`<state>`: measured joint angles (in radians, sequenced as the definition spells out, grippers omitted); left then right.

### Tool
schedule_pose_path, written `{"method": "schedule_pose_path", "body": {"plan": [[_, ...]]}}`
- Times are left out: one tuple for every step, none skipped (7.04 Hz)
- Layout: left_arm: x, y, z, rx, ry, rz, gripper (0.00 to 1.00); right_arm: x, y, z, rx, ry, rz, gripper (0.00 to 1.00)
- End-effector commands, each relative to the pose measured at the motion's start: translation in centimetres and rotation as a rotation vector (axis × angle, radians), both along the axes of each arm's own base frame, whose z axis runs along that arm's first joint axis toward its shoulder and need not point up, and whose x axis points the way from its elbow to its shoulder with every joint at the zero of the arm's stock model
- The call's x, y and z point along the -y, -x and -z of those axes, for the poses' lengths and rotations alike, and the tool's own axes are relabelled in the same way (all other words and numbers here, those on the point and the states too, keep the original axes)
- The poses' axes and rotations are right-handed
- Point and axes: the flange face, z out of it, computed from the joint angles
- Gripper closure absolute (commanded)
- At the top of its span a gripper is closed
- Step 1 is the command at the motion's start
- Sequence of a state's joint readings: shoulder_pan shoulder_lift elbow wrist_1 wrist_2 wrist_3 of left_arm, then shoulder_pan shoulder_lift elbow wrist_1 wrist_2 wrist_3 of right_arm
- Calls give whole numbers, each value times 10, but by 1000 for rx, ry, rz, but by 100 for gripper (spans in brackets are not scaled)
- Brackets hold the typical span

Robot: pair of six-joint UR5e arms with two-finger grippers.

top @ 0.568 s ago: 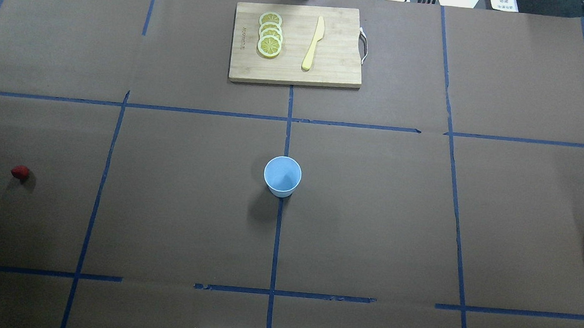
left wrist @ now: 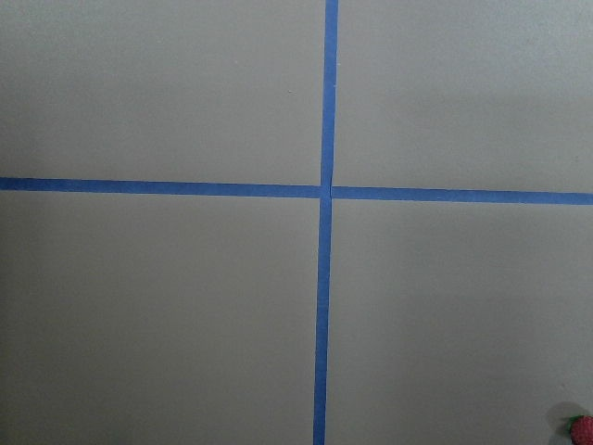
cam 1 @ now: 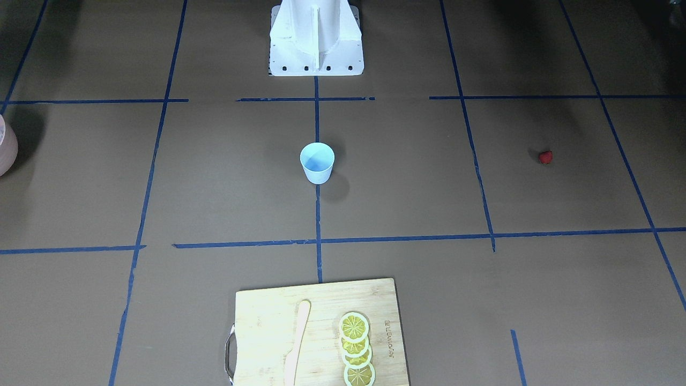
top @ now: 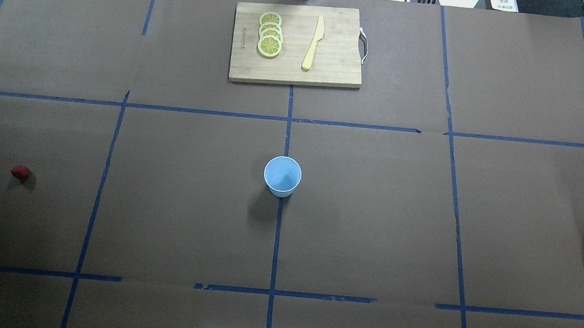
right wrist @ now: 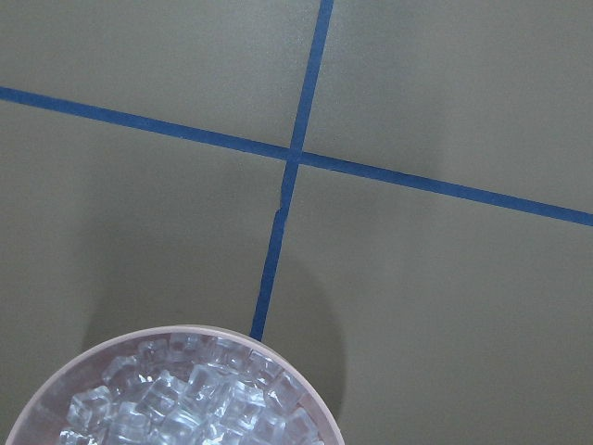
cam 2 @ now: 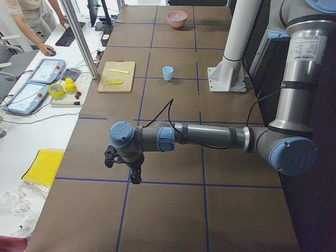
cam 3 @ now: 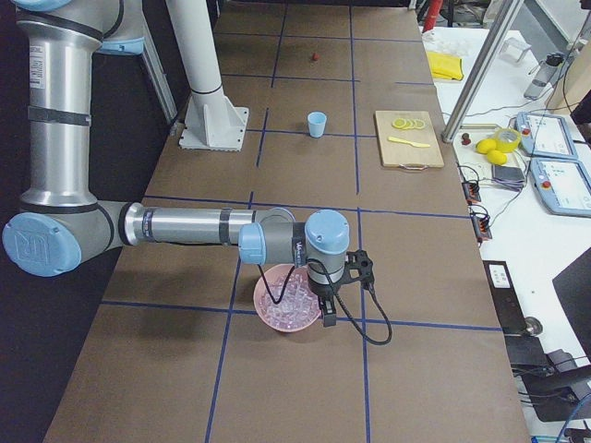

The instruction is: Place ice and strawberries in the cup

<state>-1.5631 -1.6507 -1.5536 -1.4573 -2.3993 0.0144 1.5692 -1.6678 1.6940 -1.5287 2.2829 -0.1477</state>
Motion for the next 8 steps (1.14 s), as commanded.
{"method": "schedule_pose_path", "body": {"plan": [[-4,1,-3,9,6,1,0,5,0,10,0,-24,2,0],[-4,2,-4,23,6,0,0,2,0,22,5,-42,-3,0],[-4,2,-4,23,6,0,0,-1,2,23,6,-42,0,0],[-4,2,-3,23,4,0,0,-6,15,19,9,-37,25,0],[-3,2,-3,23,2,-1,0,-2,35,23,11,-68,65,0],[-3,2,-3,23,2,-1,0,-12,50,16,14,-93,99,0],[-3,2,-3,23,2,-1,0,-21,60,10,17,-122,112,0],[-3,2,-3,23,2,-1,0,-23,66,12,23,-122,100,0]]}}
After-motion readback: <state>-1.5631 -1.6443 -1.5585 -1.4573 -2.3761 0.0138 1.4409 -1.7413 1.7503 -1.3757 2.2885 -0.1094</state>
